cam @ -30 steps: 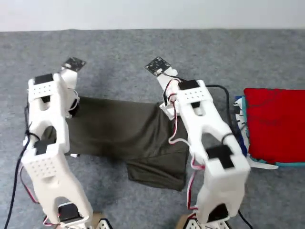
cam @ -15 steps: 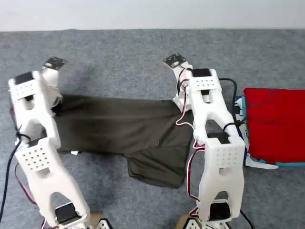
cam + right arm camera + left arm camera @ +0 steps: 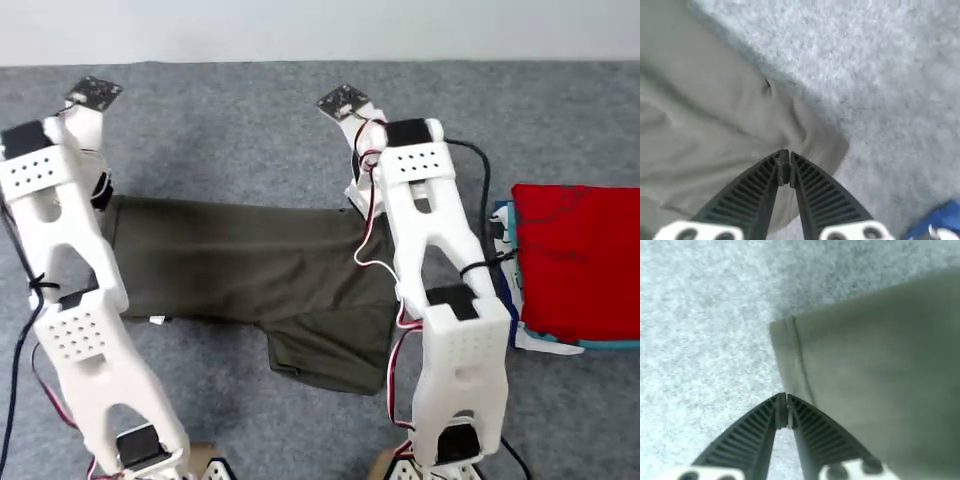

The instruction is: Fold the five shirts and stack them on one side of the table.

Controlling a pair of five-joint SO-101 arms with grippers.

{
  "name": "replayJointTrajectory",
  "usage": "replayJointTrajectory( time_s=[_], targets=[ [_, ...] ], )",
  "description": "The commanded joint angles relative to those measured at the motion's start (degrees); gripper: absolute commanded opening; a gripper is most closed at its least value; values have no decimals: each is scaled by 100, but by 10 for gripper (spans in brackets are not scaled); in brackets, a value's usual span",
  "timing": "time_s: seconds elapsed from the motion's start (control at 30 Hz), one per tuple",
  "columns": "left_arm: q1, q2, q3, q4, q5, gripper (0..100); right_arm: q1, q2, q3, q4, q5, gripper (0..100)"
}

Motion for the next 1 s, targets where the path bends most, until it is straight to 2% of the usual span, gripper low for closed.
replayJointTrajectory(
  time_s=[0.0, 0.2, 0.37, 0.57, 0.77, 0.97],
  targets=[
    [334, -1116, 523, 185, -18, 6, -57, -796, -343, 488, -62, 9],
    [1187, -2365, 1974, 176, -9, 6, 180, -1543, -343, 1473, -26, 9],
    [2101, -3429, 3310, 176, -18, 6, 963, -2334, -316, 1842, -35, 10],
    [3552, -4316, 4760, 167, -26, 74, 2202, -3187, -316, 1851, -44, 12],
    [5275, -4835, 5666, 158, 0, 118, 3284, -3758, -308, 1859, -53, 12],
    [6752, -4844, 6352, -536, 730, 148, 3705, -4207, 176, 1859, -62, 12]
  ],
)
